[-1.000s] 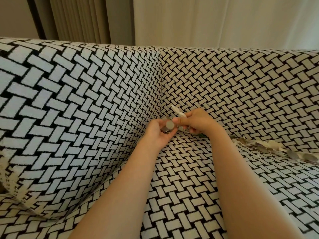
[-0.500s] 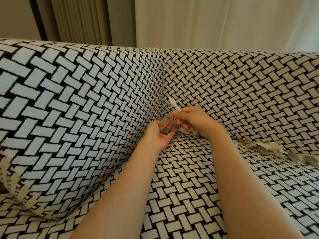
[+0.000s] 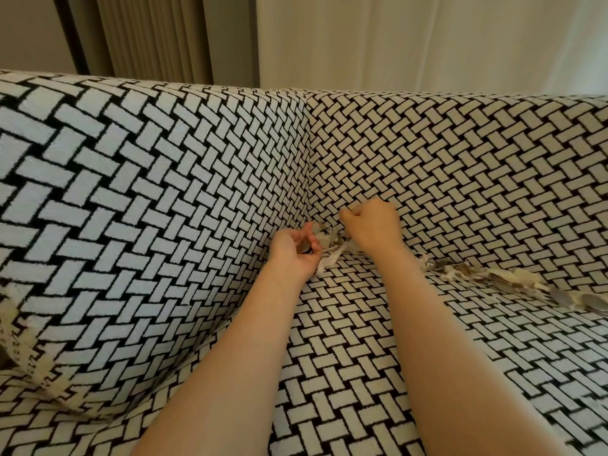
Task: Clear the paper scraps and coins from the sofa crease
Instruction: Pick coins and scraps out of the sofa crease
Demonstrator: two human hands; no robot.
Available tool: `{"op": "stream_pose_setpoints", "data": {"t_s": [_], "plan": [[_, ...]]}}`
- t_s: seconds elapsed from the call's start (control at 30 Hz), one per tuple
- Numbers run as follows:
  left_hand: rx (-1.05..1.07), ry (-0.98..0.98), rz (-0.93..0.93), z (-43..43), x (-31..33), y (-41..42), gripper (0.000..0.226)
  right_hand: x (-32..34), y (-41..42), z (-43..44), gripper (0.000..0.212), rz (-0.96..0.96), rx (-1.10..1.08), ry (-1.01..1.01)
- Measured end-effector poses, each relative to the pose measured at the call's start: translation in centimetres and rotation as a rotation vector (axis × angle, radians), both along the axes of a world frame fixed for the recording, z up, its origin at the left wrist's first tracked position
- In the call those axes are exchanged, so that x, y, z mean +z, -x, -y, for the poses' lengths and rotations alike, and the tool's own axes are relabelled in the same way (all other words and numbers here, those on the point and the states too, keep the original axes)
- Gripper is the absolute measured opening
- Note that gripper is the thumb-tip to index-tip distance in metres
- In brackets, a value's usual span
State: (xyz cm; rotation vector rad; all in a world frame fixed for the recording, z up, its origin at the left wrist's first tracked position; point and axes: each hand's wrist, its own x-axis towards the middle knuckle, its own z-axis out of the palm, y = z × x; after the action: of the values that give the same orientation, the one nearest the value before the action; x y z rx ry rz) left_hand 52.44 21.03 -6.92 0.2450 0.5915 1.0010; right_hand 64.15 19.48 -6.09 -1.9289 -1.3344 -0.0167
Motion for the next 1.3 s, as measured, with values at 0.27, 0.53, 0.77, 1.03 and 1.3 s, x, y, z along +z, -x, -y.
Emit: {"op": "stream_pose_setpoints", "data": {"t_s": [0.27, 0.53, 0.77, 1.03, 1.3], "plan": [[-0.009, 0.004, -0.029, 0.1, 0.0, 0.1, 0.027, -1.9, 0.8, -1.0, 0.032, 0.155, 0.094, 0.351], [-0.012, -0.026, -0.026, 0.3, 0.0, 0.3, 0.025, -2.3, 0.0, -1.1, 0.026, 0.107, 0.011, 0.202], [-0.021, -0.042, -0.023, 0.1, -0.2, 0.3, 0.024, -2.1, 0.8, -0.7, 0.031, 0.024, 0.123, 0.149], [-0.023, -0.048, -0.032, 0.0, -0.3, 0.3, 0.025, -1.6, 1.7, -0.5, 0.029, -0.040, 0.209, 0.312], [-0.008, -0.045, -0.018, 0.2, -0.2, 0.3, 0.023, -2.6, 1.6, -1.5, 0.027, 0.096, 0.107, 0.310]]}}
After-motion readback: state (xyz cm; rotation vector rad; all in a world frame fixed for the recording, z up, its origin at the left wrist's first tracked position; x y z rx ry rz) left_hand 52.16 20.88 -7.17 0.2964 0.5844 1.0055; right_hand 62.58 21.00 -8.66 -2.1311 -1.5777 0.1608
